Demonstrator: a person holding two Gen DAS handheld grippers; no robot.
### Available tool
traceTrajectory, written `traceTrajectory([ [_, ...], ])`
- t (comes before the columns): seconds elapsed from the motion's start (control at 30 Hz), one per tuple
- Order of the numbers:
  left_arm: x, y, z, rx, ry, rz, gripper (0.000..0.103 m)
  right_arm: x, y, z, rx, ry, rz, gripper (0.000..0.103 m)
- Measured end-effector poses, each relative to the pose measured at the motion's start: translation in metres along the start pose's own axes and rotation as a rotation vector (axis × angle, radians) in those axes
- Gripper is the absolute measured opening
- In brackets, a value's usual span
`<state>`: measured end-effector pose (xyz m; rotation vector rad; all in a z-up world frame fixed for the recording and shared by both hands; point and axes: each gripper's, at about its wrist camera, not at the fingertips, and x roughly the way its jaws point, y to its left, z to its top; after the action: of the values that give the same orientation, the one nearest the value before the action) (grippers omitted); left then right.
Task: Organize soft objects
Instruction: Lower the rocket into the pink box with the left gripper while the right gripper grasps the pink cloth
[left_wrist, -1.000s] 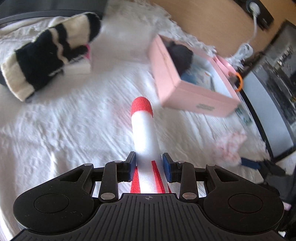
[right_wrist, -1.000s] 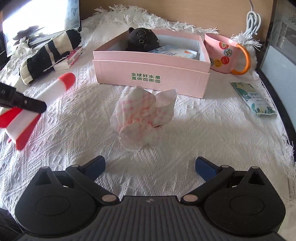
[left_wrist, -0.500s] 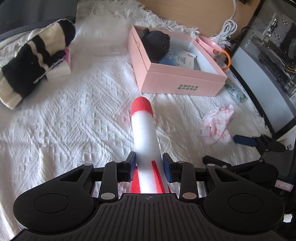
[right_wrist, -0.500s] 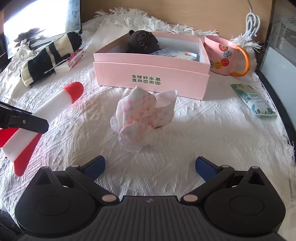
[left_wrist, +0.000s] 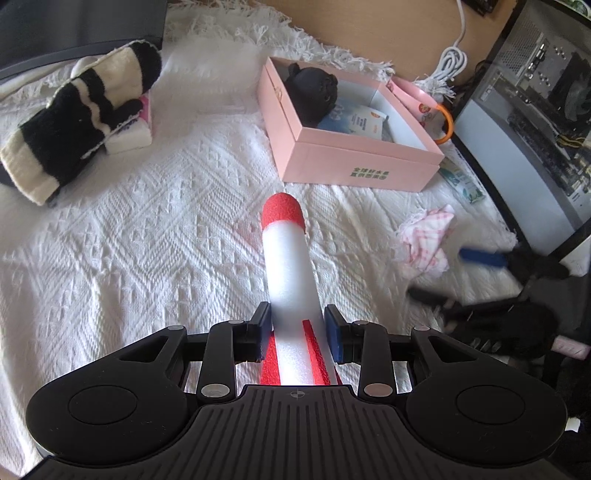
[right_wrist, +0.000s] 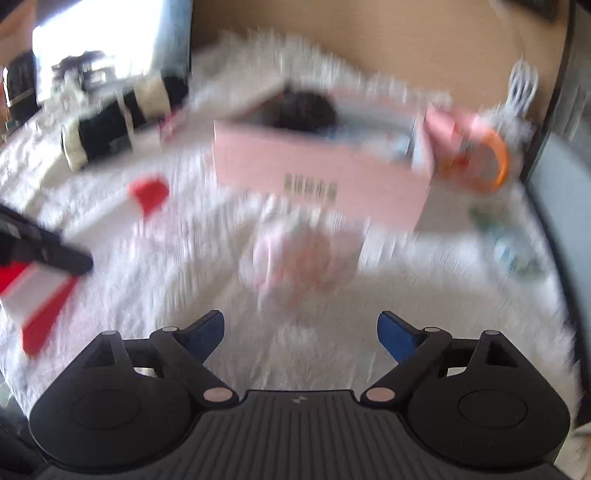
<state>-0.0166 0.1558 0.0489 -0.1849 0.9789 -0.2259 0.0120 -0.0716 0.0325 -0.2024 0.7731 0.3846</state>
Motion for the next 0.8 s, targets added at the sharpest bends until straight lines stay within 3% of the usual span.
traceTrajectory([
  [0.07,-0.002,0.0,-0.002,-0.001,0.0,-0.005,0.035,-0.01,0.002,0.01,-0.028,-0.071,-0.02,0.091],
  [0.17,-0.003,-0.002,-0.005,0.002,0.007,-0.014,0.035,0.001,0.002,0.023,-0.035,-0.062,-0.013,0.089],
  [0.2,-0.003,-0.003,-0.006,0.006,0.008,-0.014,0.035,0.006,0.001,0.026,-0.03,-0.048,-0.009,0.073],
  [0.23,-0.003,-0.004,-0.006,0.011,0.01,-0.015,0.035,0.012,0.0,0.028,-0.023,-0.025,-0.001,0.037],
  [0.27,-0.003,-0.005,-0.006,0.017,0.012,-0.018,0.035,0.016,0.001,0.03,-0.023,0.0,0.003,0.022],
  [0.3,-0.004,-0.006,-0.005,0.026,0.015,-0.024,0.035,0.018,0.002,0.031,-0.025,0.026,0.006,0.015],
  [0.47,-0.015,-0.017,0.018,0.081,-0.019,-0.084,0.035,-0.019,-0.01,0.032,0.026,-0.024,0.011,0.015],
  [0.67,-0.017,-0.051,0.109,0.166,-0.17,-0.187,0.035,-0.07,-0.036,0.033,0.113,-0.109,-0.053,0.015],
  [0.8,0.026,-0.074,0.176,0.116,-0.222,-0.252,0.035,-0.095,-0.047,0.029,0.172,-0.167,-0.097,0.015],
])
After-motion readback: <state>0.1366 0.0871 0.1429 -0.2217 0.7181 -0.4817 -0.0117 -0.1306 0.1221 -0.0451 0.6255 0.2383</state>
